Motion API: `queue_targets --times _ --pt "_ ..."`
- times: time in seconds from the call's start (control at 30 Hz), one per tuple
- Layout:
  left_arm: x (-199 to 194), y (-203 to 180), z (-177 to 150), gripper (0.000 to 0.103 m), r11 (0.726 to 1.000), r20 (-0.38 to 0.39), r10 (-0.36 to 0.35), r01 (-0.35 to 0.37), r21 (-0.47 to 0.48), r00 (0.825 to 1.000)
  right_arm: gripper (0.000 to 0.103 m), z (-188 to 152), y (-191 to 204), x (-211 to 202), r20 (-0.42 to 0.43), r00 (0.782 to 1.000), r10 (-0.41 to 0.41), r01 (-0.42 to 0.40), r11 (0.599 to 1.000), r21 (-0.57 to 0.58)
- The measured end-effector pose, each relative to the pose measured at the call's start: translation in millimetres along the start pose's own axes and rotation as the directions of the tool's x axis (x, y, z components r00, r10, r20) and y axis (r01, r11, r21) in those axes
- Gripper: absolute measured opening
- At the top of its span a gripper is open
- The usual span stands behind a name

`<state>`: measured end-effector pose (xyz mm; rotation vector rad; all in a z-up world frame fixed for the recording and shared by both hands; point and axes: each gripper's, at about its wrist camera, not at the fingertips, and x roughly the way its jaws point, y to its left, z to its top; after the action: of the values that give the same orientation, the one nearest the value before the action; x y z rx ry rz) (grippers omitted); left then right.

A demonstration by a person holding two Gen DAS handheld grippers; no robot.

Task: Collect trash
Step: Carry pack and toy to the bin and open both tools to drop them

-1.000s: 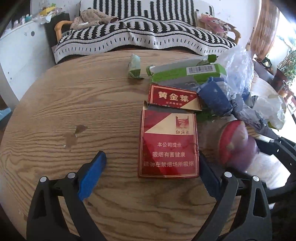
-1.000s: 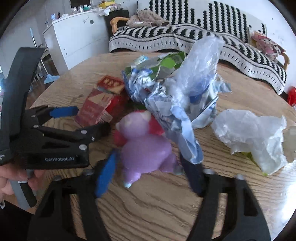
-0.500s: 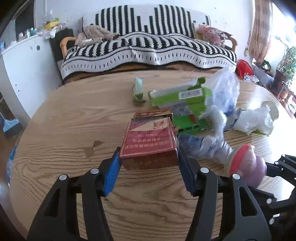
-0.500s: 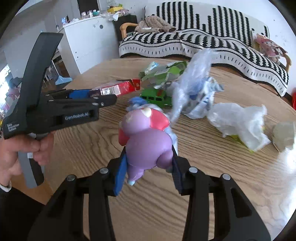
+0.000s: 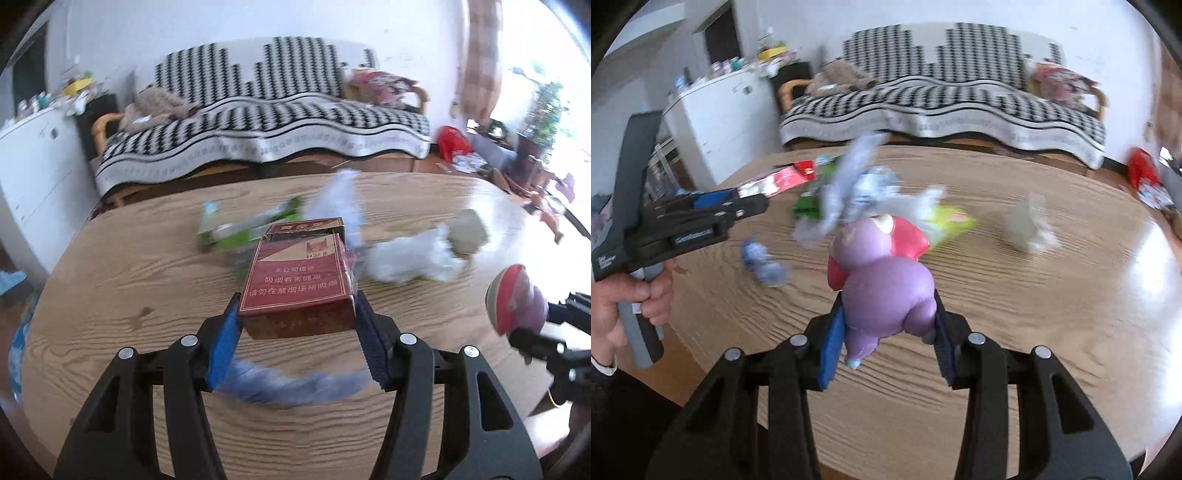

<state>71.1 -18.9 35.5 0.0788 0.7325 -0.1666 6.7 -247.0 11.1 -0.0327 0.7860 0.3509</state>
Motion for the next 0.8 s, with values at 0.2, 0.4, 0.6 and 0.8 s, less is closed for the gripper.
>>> queue_targets --times 0.2,0.4,0.6,0.8 --pt "-9.1 -90.0 3.9 0.058 0.988 0.023 -0.128 0.126 0.084 0.992 0.042 -31.8 -88.5 -64.1 0.020 0.988 -0.151 0.147 0.980 0.132" --pt "-27.4 -200.1 -5.3 0.057 0.936 0.019 -0.291 0.280 0.212 0.957 0.042 -82.6 -175.5 -128.8 0.007 0.953 -0.304 0.292 0.919 0.267" --pt "-42.7 -317.0 -31.9 0.057 0.840 -0.028 -0.432 0.413 0.351 0.902 0.042 -152.0 -260.6 -200.8 -0.041 0.900 -0.434 0.410 0.808 0.423" --pt "-50.7 -432.3 -76.3 0.058 0.716 -0.146 -0.552 0.556 0.421 0.821 0.043 -217.4 -320.8 -255.3 -0.113 0.858 -0.501 0.471 0.678 0.564"
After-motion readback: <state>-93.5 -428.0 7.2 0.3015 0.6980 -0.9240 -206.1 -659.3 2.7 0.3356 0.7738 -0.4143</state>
